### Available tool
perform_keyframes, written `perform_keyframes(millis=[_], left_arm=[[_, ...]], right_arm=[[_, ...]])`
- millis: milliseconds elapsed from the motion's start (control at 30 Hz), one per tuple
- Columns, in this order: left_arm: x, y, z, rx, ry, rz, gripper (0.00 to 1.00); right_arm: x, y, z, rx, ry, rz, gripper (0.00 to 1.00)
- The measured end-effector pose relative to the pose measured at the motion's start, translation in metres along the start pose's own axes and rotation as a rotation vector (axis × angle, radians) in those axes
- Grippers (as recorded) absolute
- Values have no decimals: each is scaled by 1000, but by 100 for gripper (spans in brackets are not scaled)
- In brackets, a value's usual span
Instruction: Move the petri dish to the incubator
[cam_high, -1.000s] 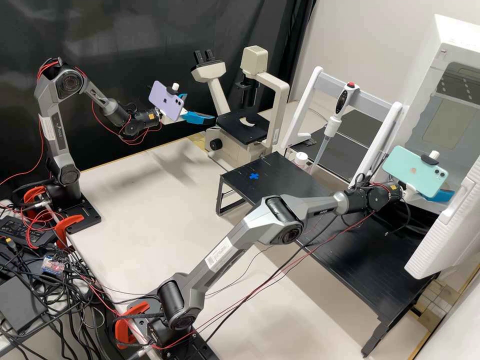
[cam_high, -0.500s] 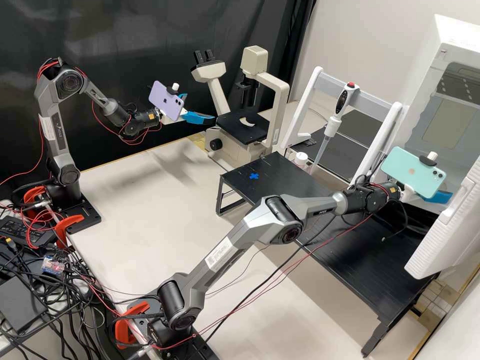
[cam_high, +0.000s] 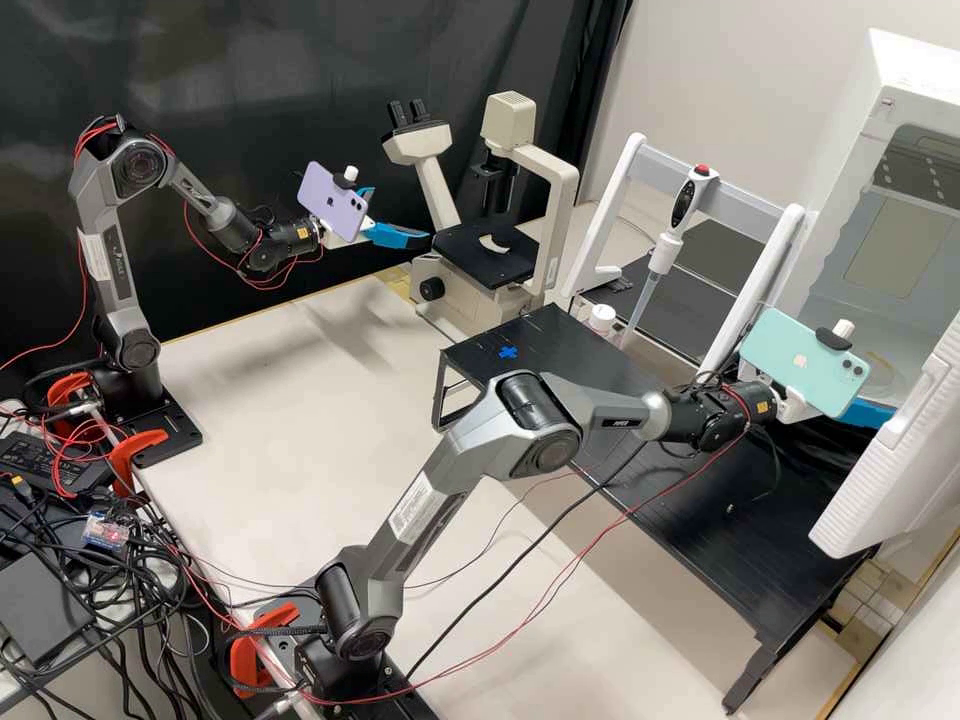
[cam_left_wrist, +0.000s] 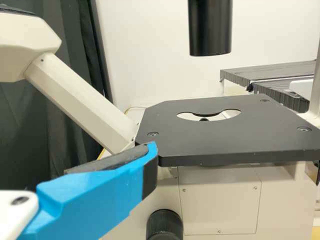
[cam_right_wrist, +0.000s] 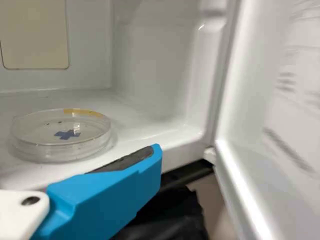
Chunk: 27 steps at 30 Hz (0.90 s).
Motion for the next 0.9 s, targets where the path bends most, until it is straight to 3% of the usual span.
perform_keyframes(millis=[200, 367, 467, 833, 900], left_arm=[[0, 0, 0, 0, 0, 0, 100], [0, 0, 0, 0, 0, 0, 100], [0, 0, 0, 0, 0, 0, 100], [0, 0, 0, 0, 0, 0, 100], [0, 0, 0, 0, 0, 0, 100]], right_arm=[[-53, 13, -3, 20, 35, 128, 100], [-106, 16, -8, 17, 105, 211, 100], [-144, 12, -9, 58, 153, 242, 100], [-236, -15, -21, 138, 290, 193, 100], [-262, -27, -26, 182, 312, 174, 100]])
